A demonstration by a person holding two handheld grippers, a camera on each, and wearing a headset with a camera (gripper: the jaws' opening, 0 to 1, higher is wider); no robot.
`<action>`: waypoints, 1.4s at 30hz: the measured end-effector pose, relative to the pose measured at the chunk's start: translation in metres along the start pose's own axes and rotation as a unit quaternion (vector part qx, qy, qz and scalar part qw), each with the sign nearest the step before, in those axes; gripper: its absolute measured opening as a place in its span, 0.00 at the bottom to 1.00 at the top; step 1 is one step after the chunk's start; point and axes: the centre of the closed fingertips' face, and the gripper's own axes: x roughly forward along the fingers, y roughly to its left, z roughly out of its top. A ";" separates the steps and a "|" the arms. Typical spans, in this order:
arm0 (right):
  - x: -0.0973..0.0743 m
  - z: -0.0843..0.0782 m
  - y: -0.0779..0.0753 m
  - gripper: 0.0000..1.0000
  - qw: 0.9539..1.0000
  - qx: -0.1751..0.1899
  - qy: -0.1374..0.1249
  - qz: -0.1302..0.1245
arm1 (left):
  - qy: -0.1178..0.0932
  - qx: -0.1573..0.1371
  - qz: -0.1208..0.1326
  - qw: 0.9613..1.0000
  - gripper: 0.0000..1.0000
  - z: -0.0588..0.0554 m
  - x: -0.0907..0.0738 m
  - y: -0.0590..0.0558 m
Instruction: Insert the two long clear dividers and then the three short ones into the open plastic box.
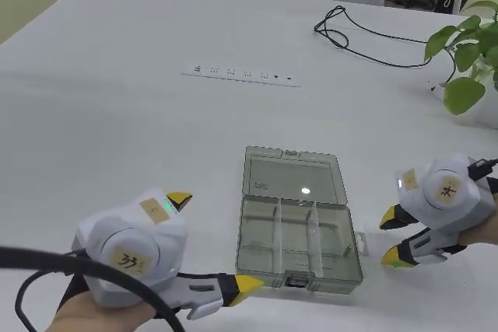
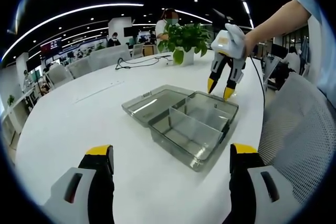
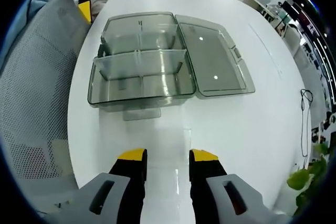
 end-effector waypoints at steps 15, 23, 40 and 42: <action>-0.041 0.017 -0.015 0.32 0.996 0.013 -0.047 -0.076 | -0.029 -0.079 0.003 0.996 0.93 0.009 -0.003 0.011; -0.059 0.050 -0.004 0.32 0.991 -0.027 -0.079 -0.102 | -0.043 -0.127 -0.012 0.991 0.83 0.022 -0.002 0.014; -0.075 0.124 0.014 0.32 0.973 -0.144 -0.122 -0.134 | -0.037 -0.314 -0.172 0.933 0.43 0.074 0.029 -0.035; -0.075 0.128 0.015 0.32 0.972 -0.150 -0.123 -0.132 | -0.035 -0.322 -0.183 0.928 0.40 0.077 0.031 -0.039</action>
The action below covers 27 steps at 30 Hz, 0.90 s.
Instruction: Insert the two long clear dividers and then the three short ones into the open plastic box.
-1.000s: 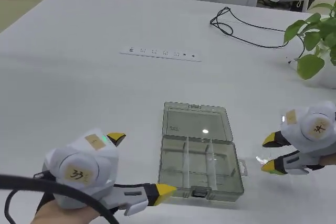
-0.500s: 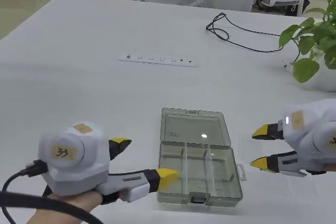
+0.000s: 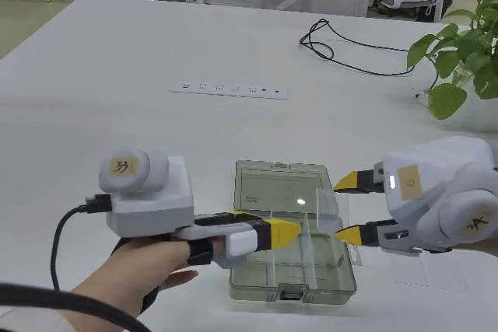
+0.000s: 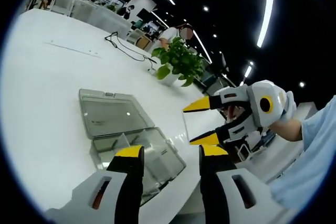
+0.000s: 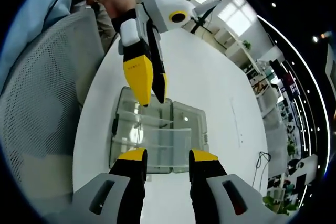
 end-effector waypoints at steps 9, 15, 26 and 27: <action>0.003 0.016 0.006 0.32 0.999 -0.025 -0.016 0.011 | 0.002 -0.023 -0.024 0.999 0.22 0.002 0.013 -0.011; 0.004 0.022 0.008 0.32 0.999 -0.038 -0.021 0.014 | 0.009 -0.025 -0.035 0.999 0.12 -0.002 0.017 -0.018; 0.002 0.025 0.010 0.32 0.998 -0.061 -0.022 0.010 | 0.012 -0.040 -0.044 0.998 0.00 -0.007 0.020 -0.024; 0.002 0.025 0.010 0.32 0.998 -0.063 -0.022 0.007 | 0.010 -0.041 -0.044 0.998 0.00 -0.007 0.020 -0.023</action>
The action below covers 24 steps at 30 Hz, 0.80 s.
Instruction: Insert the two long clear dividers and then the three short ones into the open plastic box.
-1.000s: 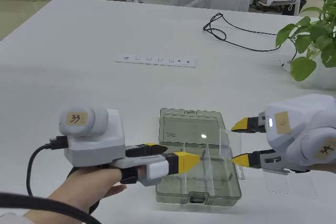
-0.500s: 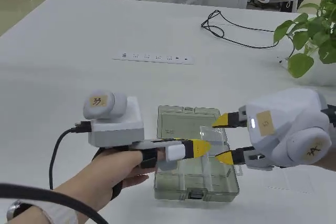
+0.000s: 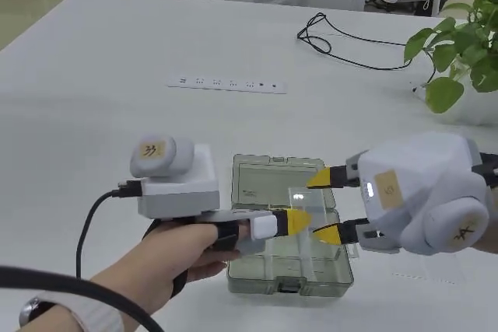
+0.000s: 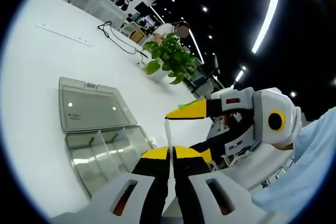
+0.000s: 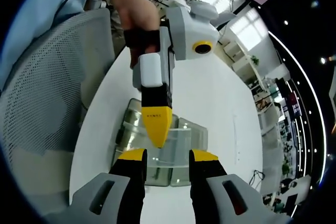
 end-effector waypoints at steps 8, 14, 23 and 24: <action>-0.003 0.001 -0.001 0.32 1.000 -0.020 -0.002 -0.010 | -0.011 -0.028 -0.005 1.000 0.00 0.001 0.000 -0.003; -0.005 0.001 0.000 0.33 1.000 -0.022 -0.004 -0.008 | -0.011 -0.031 -0.009 0.999 0.00 0.000 0.000 -0.004; -0.012 0.007 -0.011 0.38 0.999 0.023 -0.035 -0.008 | -0.006 -0.007 -0.010 1.000 0.00 0.001 -0.005 -0.001; -0.013 0.006 -0.012 0.39 0.999 0.030 -0.038 -0.001 | -0.001 0.011 -0.013 1.000 0.00 0.000 -0.006 -0.002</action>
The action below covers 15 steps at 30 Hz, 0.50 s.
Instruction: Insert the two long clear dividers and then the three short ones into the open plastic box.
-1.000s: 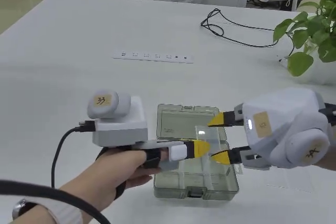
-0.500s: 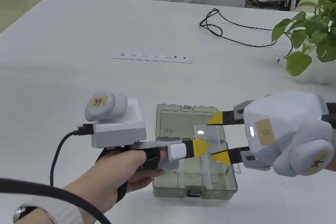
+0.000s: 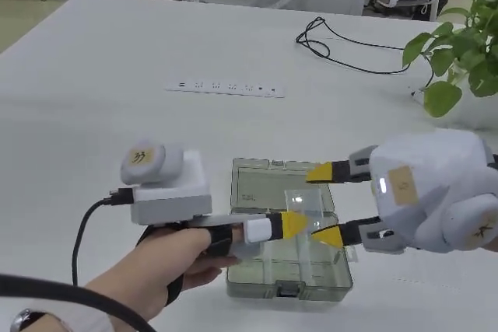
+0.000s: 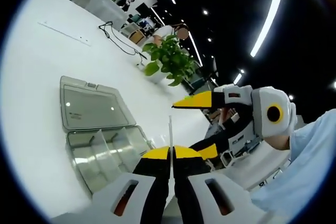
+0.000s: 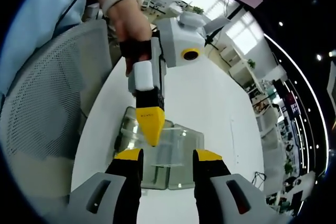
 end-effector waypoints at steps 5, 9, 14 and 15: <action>-0.005 0.004 0.003 0.36 0.998 0.052 -0.020 0.041 | 0.038 0.088 -0.015 0.995 0.00 -0.010 -0.004 -0.002; -0.010 0.011 0.010 0.32 0.991 0.090 -0.038 0.088 | 0.052 0.161 -0.035 0.985 0.00 -0.014 -0.008 -0.008; -0.014 0.019 0.016 0.24 0.983 0.114 -0.047 0.135 | 0.065 0.252 -0.048 0.964 0.00 -0.017 -0.013 -0.015; -0.014 0.020 0.020 0.23 0.981 0.116 -0.044 0.150 | 0.067 0.266 -0.047 0.960 0.00 -0.017 -0.014 -0.015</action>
